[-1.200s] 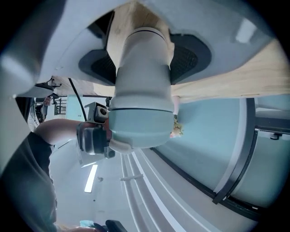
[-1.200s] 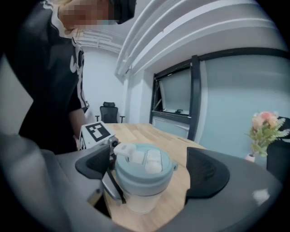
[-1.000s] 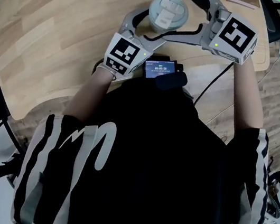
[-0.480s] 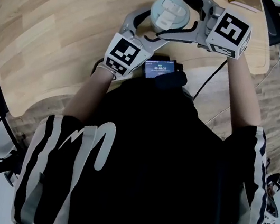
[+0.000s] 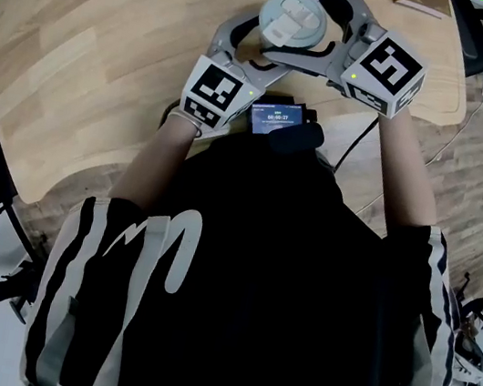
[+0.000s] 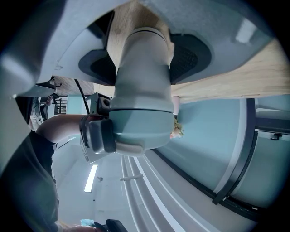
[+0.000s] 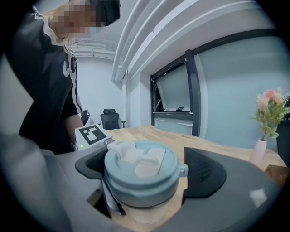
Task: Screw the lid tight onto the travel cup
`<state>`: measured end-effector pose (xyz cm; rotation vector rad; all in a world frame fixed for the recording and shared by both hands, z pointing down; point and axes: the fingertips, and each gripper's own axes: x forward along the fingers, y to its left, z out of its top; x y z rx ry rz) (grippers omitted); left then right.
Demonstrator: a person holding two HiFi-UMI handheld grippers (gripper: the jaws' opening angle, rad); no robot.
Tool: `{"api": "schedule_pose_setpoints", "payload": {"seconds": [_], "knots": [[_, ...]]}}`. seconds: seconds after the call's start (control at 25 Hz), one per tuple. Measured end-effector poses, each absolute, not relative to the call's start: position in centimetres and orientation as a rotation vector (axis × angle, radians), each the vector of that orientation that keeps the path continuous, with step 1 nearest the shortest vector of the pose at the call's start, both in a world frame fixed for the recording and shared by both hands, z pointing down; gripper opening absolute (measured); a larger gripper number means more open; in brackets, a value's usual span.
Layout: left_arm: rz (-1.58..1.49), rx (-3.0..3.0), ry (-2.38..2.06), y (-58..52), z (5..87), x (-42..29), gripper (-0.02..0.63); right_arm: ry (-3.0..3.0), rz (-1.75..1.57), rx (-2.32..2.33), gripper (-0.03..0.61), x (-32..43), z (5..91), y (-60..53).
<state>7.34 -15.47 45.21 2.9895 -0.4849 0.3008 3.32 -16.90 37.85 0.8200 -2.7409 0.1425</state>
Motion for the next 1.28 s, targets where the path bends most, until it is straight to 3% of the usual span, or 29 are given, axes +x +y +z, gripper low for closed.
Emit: {"api": "schedule_pose_setpoints", "payload": {"seconds": [1.28], "knots": [[0.310, 2.977, -0.482, -15.3, 45.3, 7.6, 0.382, -2.449, 0.275, 1.442, 0.506, 5.1, 38.3, -18.0]]}}
